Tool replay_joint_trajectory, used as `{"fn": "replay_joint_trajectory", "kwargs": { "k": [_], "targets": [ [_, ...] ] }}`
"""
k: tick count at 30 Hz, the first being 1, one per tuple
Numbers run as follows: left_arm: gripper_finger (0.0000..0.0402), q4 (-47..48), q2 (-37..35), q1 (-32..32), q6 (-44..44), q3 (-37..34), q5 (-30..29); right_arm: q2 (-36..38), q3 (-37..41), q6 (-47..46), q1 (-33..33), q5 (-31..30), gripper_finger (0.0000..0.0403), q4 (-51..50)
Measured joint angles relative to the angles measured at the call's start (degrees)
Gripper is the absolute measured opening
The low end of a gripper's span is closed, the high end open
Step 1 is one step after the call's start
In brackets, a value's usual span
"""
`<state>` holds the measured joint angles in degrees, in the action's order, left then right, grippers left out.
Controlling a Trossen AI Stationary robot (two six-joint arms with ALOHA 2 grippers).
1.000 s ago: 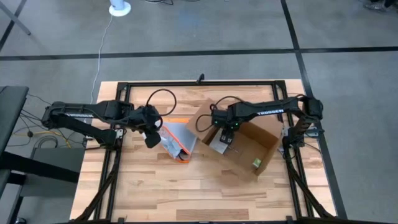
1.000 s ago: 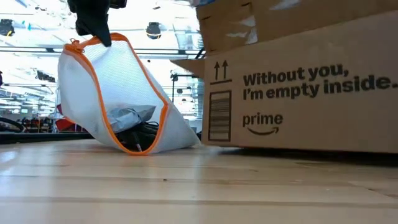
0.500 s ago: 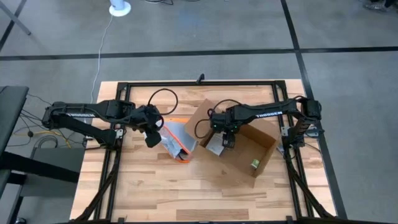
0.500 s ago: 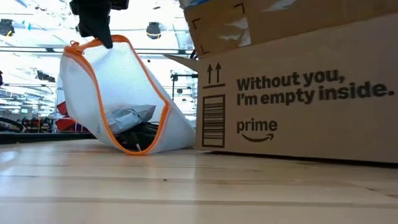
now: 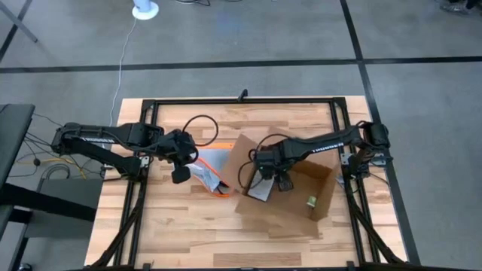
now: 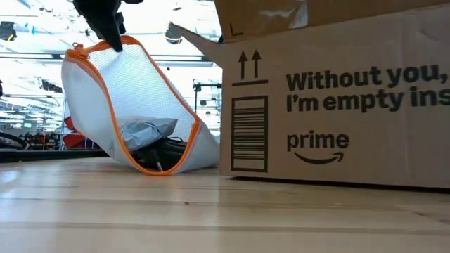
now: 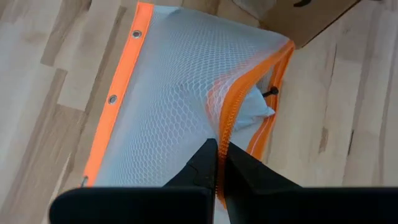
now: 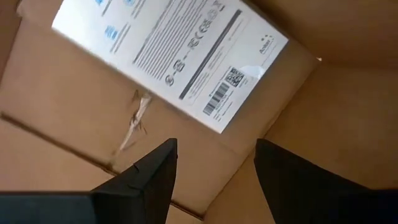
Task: Unpack boxes
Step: Put the white box into the white zip bag
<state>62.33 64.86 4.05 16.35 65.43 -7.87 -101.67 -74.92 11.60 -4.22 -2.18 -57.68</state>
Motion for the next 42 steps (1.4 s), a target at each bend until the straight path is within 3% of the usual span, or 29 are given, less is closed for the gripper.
{"fn": "replay_joint_trajectory", "kwargs": {
  "k": [3,11,15,19,22,31,36,42],
  "targets": [
    [0.0000,0.39,0.00,0.00,-1.54,0.00,0.00,0.00,-0.05,2.07,-0.87,-0.17,0.0199,1.94],
    [0.0000,1.36,0.00,0.00,-3.29,0.00,-0.01,0.02,-3.35,-4.50,-2.34,-0.40,0.0199,-3.32],
    [0.0000,1.33,-0.01,0.00,-3.29,0.00,-0.01,0.07,-4.06,-16.90,-2.46,-0.38,0.0199,-6.36],
    [0.0000,1.35,-0.02,0.00,-3.33,0.00,-0.01,0.07,-4.09,-28.57,-1.92,8.00,0.0199,-5.98],
    [0.0000,1.38,-0.02,0.00,-4.30,0.02,-0.01,0.07,-4.09,-33.45,-2.61,10.69,0.0199,-2.10],
    [0.0000,2.51,-0.06,0.00,-8.27,0.06,-0.03,-2.52,-2.48,-25.37,-6.39,6.52,0.0199,13.95],
    [0.0000,4.18,-0.09,0.00,-9.29,0.09,-0.05,-6.00,-2.58,-25.18,-5.50,1.65,0.0196,14.51],
    [0.0000,4.53,-0.09,0.00,-9.98,0.11,-0.05,-10.60,-3.09,-28.54,-5.07,0.37,0.0187,16.81]
  ]
}}
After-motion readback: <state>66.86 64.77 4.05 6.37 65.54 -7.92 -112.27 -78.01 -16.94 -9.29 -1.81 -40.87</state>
